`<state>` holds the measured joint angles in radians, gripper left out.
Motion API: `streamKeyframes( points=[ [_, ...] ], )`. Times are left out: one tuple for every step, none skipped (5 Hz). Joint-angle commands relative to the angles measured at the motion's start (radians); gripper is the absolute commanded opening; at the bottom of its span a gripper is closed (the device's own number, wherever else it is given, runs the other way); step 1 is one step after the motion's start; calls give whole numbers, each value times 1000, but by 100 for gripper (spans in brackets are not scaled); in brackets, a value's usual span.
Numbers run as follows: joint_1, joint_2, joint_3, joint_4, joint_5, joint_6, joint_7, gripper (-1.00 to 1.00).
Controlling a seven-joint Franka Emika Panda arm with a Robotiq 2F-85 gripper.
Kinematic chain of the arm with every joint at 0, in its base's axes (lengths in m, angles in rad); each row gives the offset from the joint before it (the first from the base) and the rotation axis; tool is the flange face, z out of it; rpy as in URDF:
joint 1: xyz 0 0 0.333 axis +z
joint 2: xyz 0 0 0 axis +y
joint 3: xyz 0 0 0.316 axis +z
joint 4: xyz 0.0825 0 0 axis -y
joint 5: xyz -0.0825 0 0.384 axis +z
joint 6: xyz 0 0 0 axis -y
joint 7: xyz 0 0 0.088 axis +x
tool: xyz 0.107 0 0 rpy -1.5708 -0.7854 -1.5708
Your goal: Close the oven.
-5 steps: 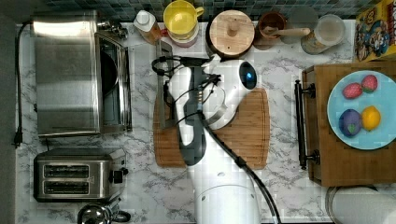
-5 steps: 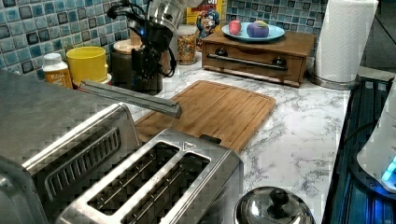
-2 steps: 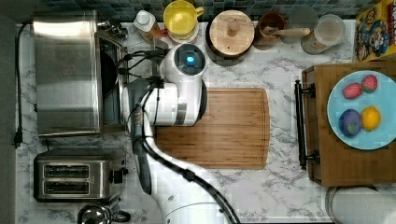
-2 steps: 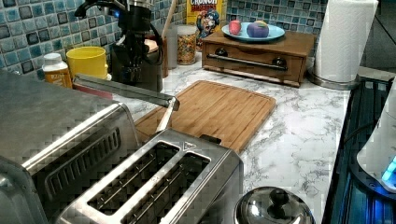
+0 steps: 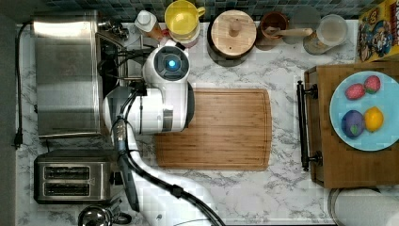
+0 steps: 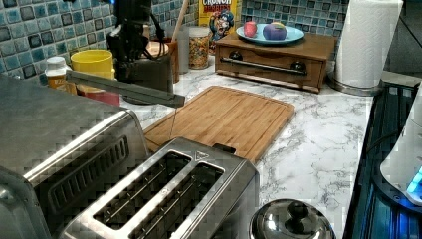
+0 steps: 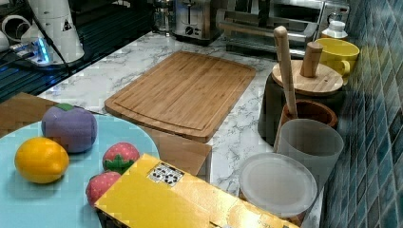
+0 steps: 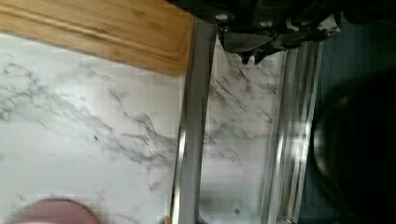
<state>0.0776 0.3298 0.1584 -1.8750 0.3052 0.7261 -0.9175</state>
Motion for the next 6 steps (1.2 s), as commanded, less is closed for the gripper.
streamKeyframes(
  points=[
    [238, -52, 102, 151, -283, 0, 305, -100],
    [249, -51, 103, 170, -344, 2, 367, -100],
    [266, -61, 71, 182, -454, 9, 454, -100],
    [294, -82, 47, 230, -531, -63, 598, -100],
    [288, -150, 42, 204, -538, -63, 711, -100],
    [264, -233, 52, 126, -495, 2, 723, -100]
  ],
)
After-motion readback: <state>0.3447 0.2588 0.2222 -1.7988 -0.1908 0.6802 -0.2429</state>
